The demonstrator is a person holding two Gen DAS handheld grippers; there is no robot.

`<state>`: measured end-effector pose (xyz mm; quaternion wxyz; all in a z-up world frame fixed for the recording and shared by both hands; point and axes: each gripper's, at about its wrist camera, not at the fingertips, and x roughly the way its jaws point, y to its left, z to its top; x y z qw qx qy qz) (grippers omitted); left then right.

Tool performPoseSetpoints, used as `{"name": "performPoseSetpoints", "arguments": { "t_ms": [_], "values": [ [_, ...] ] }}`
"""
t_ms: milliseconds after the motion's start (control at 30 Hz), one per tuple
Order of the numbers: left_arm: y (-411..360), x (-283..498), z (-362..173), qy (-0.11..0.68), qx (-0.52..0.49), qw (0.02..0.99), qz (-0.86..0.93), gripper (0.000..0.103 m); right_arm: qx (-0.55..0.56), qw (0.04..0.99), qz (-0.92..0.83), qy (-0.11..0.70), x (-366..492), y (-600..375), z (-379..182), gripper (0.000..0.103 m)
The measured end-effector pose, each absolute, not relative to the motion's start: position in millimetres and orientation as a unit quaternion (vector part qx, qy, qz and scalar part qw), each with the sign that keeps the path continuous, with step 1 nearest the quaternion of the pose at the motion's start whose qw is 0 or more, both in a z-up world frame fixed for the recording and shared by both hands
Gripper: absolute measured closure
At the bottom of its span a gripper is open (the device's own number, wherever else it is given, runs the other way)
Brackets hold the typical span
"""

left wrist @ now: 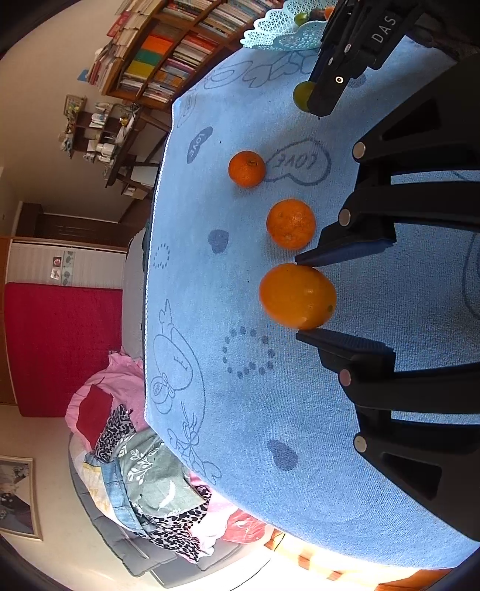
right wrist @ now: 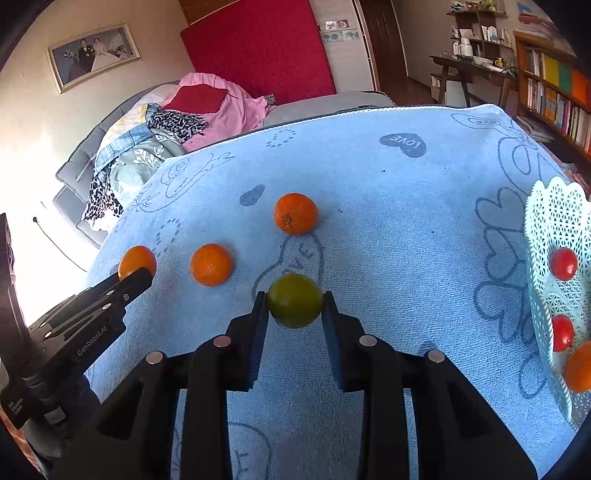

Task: Organize fruits
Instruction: 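Carry the green tomato and the orange over the basket with both tools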

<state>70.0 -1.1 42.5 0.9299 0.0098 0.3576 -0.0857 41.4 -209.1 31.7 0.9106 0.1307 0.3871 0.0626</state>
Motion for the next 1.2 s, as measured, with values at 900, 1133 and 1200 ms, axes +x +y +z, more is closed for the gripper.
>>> {"name": "performPoseSetpoints", "arguments": {
  "t_ms": [900, 1133, 1200],
  "values": [
    [-54, 16, 50, 0.352, 0.043, 0.925, -0.134, 0.068, 0.168, 0.922, 0.048, 0.345, -32, -260, 57, 0.073],
    [-67, 9, 51, 0.352, 0.052, 0.923, -0.147, 0.068, 0.181, 0.926, 0.033, 0.329, -46, -281, 64, 0.073],
    [-70, 8, 52, 0.353, 0.052, 0.922, -0.151, 0.068, 0.185, 0.927, 0.027, 0.324, -51, -289, 66, 0.073]
  ]
}}
